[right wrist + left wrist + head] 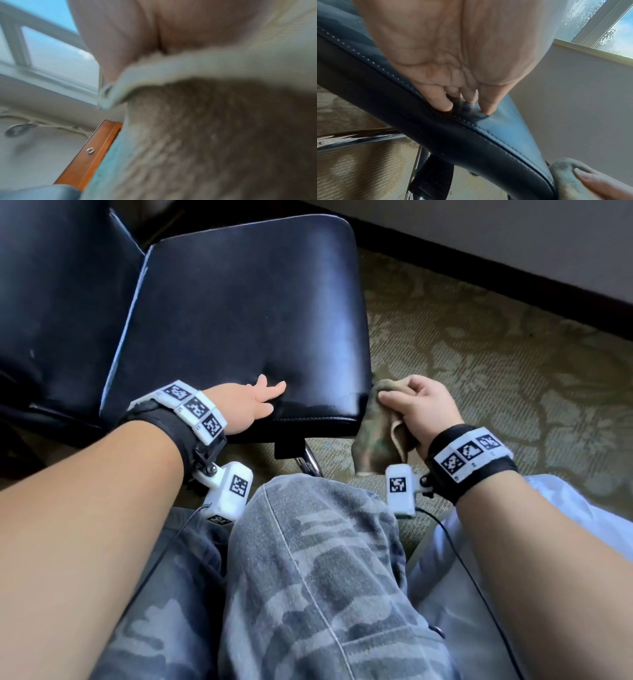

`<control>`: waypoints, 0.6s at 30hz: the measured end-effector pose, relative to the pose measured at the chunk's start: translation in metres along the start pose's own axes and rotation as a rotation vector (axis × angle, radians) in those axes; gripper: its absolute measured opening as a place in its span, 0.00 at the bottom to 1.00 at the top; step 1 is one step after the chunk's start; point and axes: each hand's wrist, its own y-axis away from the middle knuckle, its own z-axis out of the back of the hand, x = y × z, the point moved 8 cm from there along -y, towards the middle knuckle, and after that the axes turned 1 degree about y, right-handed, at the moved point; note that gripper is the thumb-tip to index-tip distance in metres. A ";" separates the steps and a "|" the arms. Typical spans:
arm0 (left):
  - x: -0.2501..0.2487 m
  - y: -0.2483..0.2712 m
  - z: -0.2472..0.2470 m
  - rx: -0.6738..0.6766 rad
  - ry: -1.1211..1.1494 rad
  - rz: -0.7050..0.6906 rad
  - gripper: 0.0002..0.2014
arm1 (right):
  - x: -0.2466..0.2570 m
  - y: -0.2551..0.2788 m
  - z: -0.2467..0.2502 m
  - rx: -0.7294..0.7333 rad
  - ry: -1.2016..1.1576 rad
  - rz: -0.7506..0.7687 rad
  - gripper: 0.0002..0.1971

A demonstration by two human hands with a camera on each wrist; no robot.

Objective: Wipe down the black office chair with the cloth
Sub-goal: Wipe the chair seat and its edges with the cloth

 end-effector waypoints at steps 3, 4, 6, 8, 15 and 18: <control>0.003 -0.003 -0.004 0.034 -0.015 -0.039 0.30 | 0.005 0.000 0.006 -0.035 0.144 0.023 0.07; 0.005 -0.004 -0.005 0.043 0.012 -0.031 0.30 | 0.008 0.003 0.001 -0.026 0.205 0.048 0.06; 0.008 -0.006 -0.007 0.059 0.040 -0.056 0.32 | 0.017 0.011 -0.009 0.013 0.157 0.124 0.06; 0.009 -0.006 -0.007 0.048 0.107 -0.064 0.36 | 0.035 0.021 -0.024 0.072 0.123 0.221 0.06; 0.007 0.000 -0.003 0.037 0.188 -0.090 0.47 | 0.047 0.023 -0.014 0.018 0.419 0.320 0.07; 0.005 0.005 -0.001 0.012 0.245 -0.100 0.48 | 0.066 0.036 -0.051 0.163 0.471 0.453 0.08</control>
